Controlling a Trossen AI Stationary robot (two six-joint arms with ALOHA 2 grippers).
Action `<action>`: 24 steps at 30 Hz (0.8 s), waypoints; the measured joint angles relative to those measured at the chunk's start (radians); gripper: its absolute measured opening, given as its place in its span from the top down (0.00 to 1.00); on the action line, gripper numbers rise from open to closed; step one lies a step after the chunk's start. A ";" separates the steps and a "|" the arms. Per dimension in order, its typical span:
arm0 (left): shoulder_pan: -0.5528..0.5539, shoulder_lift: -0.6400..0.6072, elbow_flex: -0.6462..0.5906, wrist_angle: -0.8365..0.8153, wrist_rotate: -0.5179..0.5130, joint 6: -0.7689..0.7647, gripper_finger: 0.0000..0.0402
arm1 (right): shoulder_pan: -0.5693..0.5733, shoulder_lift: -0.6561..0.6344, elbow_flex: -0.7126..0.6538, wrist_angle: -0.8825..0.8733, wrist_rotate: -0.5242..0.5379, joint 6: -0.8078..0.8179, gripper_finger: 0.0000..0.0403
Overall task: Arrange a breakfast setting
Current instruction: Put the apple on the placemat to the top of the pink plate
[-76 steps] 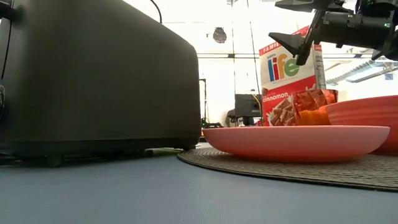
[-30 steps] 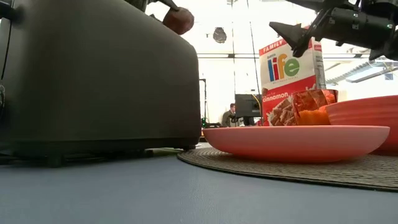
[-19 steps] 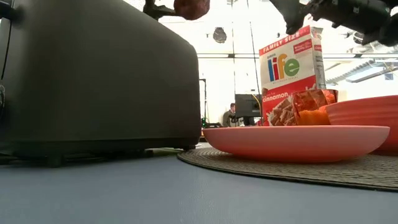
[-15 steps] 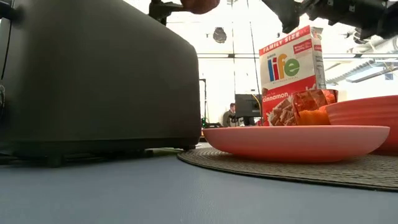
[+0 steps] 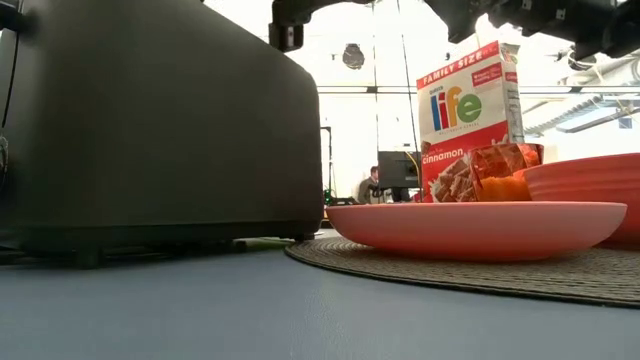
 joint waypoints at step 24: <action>-0.003 0.210 0.000 0.317 0.156 -0.222 0.39 | 0.000 0.179 0.000 0.098 -0.153 0.071 0.17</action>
